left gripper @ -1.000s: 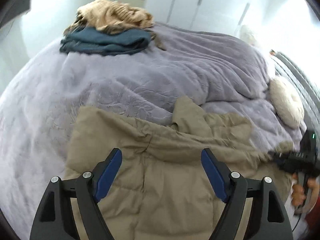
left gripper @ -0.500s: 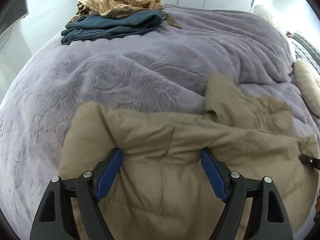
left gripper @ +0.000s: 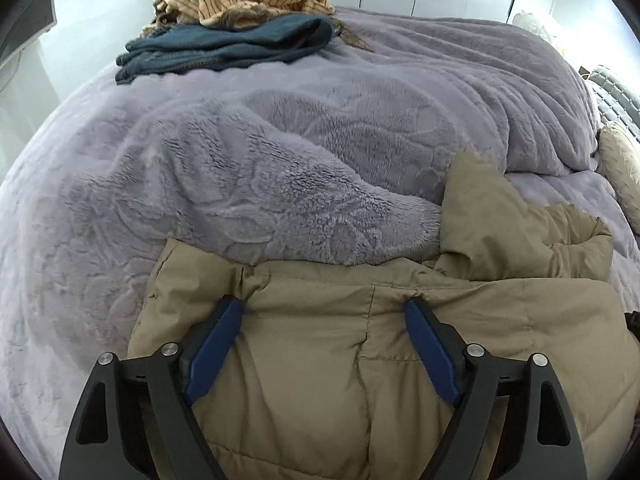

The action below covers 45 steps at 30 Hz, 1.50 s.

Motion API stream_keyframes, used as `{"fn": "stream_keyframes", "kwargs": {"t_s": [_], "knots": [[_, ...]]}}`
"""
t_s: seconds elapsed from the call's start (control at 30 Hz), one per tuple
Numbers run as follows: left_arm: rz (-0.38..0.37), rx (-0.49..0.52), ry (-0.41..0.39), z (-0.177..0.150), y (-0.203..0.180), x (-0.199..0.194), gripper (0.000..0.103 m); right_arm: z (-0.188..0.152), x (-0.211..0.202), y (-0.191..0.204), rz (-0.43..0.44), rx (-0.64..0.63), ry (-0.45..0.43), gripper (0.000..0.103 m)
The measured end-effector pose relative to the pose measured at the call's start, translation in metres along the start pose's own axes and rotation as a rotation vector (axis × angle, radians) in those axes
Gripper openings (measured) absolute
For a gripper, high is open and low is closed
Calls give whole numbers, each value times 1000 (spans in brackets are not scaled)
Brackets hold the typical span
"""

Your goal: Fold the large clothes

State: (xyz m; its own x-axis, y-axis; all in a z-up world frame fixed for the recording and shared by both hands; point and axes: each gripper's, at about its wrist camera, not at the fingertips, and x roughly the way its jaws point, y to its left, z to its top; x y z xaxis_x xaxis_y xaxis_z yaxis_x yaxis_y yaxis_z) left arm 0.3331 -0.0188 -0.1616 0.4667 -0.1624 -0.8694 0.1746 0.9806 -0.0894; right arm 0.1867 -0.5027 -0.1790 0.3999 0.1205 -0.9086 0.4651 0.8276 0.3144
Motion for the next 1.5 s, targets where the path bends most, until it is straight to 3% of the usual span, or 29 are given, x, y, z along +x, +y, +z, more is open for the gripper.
{"fn": "stream_keyframes", "kwargs": {"t_s": [0.23,0.37,0.47,0.7,0.83,1.13,1.2,1.3,1.37,1.5], "knots": [[15,-45,19,4,4,-26,86,0,-26,10,-14,23,0,14],[8,-59,-9,-9,8,-65,86,-14,-65,18,23,13,-41,33],[-1,-48,10,-26,11,-89,86,-31,-91,18,58,22,-66,38],[-38,-103,65,-77,15,-129,86,-75,-119,19,109,54,-18,43],[-51,-120,101,-102,13,-144,86,-102,-134,19,128,60,1,62],[-44,-145,159,-147,10,-158,86,-159,-141,16,154,113,70,72],[-53,-149,174,-153,8,-157,103,-168,-139,15,158,132,85,73],[-65,-134,187,-164,3,-156,103,-182,-134,13,189,176,124,73],[-63,-128,196,-167,0,-154,103,-189,-131,13,191,187,131,83],[-73,-145,216,-174,0,-152,103,-201,-123,12,204,211,149,84]]}}
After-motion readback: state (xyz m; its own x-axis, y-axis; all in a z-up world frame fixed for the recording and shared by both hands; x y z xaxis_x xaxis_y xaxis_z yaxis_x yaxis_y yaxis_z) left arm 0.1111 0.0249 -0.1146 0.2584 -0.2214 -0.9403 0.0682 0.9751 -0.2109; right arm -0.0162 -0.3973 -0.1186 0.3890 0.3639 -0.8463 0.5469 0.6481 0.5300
